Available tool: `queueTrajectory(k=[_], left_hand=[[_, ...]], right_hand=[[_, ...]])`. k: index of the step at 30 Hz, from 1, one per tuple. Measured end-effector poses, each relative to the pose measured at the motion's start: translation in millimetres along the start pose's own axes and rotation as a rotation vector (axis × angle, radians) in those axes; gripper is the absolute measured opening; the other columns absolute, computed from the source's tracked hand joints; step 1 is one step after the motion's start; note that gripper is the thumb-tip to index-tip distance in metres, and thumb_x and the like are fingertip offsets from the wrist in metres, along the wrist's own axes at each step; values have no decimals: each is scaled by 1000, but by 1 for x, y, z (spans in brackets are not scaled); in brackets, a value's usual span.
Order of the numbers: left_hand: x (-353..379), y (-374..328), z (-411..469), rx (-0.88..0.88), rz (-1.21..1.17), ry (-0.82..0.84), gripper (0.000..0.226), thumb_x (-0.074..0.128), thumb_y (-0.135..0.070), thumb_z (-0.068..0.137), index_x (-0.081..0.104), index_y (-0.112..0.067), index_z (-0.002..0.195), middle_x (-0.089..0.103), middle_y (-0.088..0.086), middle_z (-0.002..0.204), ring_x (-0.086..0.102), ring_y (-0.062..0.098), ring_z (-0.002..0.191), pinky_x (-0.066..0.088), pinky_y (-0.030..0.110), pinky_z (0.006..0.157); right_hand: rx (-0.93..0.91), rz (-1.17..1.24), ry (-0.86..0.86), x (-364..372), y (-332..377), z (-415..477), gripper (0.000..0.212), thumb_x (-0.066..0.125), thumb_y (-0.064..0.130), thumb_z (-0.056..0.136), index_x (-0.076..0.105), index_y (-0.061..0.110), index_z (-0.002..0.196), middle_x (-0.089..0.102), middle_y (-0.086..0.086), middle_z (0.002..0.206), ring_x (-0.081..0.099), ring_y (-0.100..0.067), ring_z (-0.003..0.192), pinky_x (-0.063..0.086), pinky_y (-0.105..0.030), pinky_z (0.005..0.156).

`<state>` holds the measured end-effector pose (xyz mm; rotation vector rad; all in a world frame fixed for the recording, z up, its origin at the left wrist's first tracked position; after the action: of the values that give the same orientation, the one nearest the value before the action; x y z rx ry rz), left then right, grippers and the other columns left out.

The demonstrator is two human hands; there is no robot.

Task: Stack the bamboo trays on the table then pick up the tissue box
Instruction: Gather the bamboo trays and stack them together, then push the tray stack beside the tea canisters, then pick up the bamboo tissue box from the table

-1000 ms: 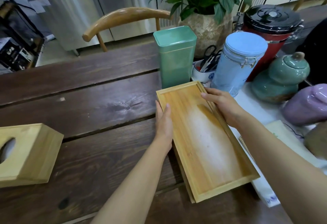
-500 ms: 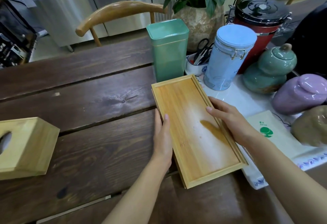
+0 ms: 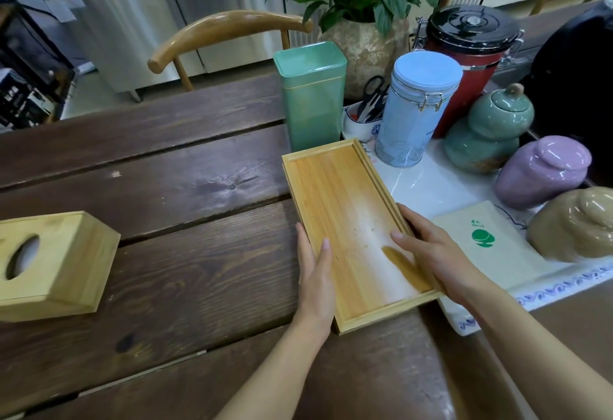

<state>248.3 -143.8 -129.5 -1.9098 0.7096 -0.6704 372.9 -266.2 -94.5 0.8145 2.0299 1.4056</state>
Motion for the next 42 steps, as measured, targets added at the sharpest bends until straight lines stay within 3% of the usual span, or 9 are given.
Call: queueTrajectory(k=[7,10,13,20,26,30,35,38,42], left_hand=[[-3,-6,-4,-25,58,-8,76,46,-58,82,9,-46,147,21,-11,158,26,11,142,25,45,117],[-15,-18,-12,-12,133,-23,66,46,-50,91,15,-37,149,18,-13,158,20,10,144,17,40,119],[-48,-37,-19,49,264,-79,58,45,-41,95,24,-30,148,19,-12,158,15,8,144,14,31,115],[-173,-105,-40,204,632,-286,47,50,-32,94,44,-17,138,45,1,144,39,16,133,28,24,103],[-310,-171,-72,308,762,-636,35,52,-20,93,54,-5,125,58,14,127,51,28,120,38,36,100],[-391,-188,-85,219,838,-819,40,51,-23,93,50,-7,129,54,14,133,48,31,123,38,44,102],[-448,-162,-66,-52,674,-708,59,49,-41,93,34,-18,145,37,8,151,36,29,137,32,44,107],[-451,-145,-48,-73,432,-612,59,51,-42,93,35,-20,146,37,4,152,35,24,137,32,33,101],[-440,-118,-25,-61,94,-434,47,61,-22,88,53,-14,134,62,6,128,59,20,106,43,27,83]], right_hand=[[26,-128,-51,-5,2,0,45,61,17,86,52,26,128,63,20,108,61,6,98,45,-10,72],[11,-316,-188,-12,14,-2,45,61,22,87,50,19,131,59,1,127,55,-21,115,42,-27,91],[-84,-545,-286,-2,48,-8,51,58,26,88,45,9,134,49,-12,139,45,-28,126,36,-41,105],[-296,-785,-56,117,99,1,52,55,29,90,42,10,136,50,-11,138,47,-25,124,39,-37,101],[-260,-668,208,250,106,11,59,58,29,89,36,10,140,45,-10,143,45,-23,130,37,-36,108],[-152,-582,322,334,92,22,70,60,34,86,28,12,144,37,-13,149,41,-26,133,34,-42,111],[74,-300,349,410,75,26,82,57,42,87,11,17,149,25,-8,156,31,-26,139,36,-37,104],[190,-108,342,441,62,28,81,58,43,85,12,20,149,33,-4,152,40,-27,132,40,-39,100],[194,60,274,464,54,31,67,64,42,79,31,28,137,54,-2,132,54,-24,115,45,-45,99]])
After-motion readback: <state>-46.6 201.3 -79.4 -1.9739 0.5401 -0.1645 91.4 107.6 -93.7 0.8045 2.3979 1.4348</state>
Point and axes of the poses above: each hand's wrist, its own z-axis towards the middle knuckle, its own x-axis out of the palm, y = z × x, the point moved 10 cm from there along z, towards the middle knuckle
